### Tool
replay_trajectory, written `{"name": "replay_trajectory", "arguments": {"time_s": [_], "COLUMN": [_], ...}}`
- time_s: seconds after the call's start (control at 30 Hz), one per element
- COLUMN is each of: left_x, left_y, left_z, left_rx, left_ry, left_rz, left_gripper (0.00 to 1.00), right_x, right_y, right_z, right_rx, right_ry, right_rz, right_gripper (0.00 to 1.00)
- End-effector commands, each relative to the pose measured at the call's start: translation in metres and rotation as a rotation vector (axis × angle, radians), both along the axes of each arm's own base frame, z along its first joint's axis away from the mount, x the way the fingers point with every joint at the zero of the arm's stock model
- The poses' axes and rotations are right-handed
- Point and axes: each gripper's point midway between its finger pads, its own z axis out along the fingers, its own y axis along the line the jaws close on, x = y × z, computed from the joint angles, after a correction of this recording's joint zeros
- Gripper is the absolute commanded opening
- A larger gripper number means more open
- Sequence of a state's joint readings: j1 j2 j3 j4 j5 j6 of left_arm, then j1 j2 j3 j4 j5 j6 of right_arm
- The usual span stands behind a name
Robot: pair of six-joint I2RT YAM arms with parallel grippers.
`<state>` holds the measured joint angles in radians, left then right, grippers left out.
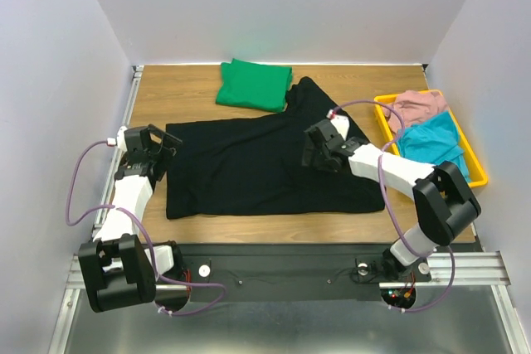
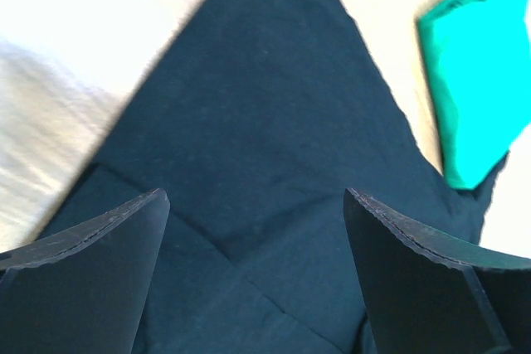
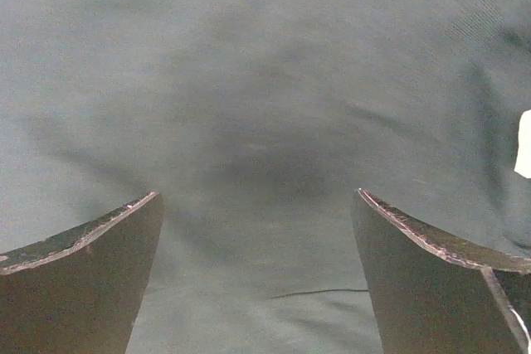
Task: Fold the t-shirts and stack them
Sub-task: Fold the tshirt
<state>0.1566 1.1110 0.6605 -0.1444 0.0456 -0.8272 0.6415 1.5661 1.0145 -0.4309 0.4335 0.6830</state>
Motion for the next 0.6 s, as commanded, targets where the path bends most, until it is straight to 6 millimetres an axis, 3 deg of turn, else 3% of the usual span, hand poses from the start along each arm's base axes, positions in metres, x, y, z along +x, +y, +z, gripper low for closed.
{"name": "replay_trajectory", "arguments": {"time_s": [0.0,0.13,0.17,0.23,0.27,0.37,0.4,0.5,0.57], "left_x": [0.011,0.018,0.019,0.021,0.023,0.023,0.023,0.025,0.027], "left_y": [-0.012,-0.016,-0.017,-0.018,-0.018,-0.015,-0.014,-0.009,-0.007], "left_z": [0.008,0.013,0.014,0.018,0.021,0.023,0.024,0.02,0.017], "left_rx": [-0.012,-0.013,-0.012,-0.008,-0.006,0.012,0.018,0.04,0.054], "left_ry": [-0.065,-0.075,-0.075,-0.082,-0.091,-0.087,-0.085,-0.063,-0.049], "left_rz": [-0.061,-0.082,-0.088,-0.096,-0.097,-0.094,-0.096,-0.082,-0.089], "left_gripper": [0.98,0.99,0.98,0.99,0.98,0.99,0.98,0.98,0.98], "right_x": [-0.002,-0.023,-0.039,-0.058,-0.085,-0.12,-0.14,-0.166,-0.167], "right_y": [-0.029,-0.047,-0.053,-0.051,-0.048,-0.048,-0.056,-0.069,-0.07], "right_z": [-0.025,-0.049,-0.061,-0.063,-0.078,-0.079,-0.084,-0.088,-0.08], "right_rx": [0.006,0.012,0.006,0.082,0.14,0.251,0.278,0.288,0.323], "right_ry": [0.034,0.102,0.14,0.168,0.248,0.293,0.325,0.364,0.332], "right_rz": [-0.094,-0.128,-0.131,-0.145,-0.149,-0.183,-0.239,-0.317,-0.324], "right_gripper": [1.0,1.0,1.0,1.0,1.0,1.0,1.0,1.0,1.0]}}
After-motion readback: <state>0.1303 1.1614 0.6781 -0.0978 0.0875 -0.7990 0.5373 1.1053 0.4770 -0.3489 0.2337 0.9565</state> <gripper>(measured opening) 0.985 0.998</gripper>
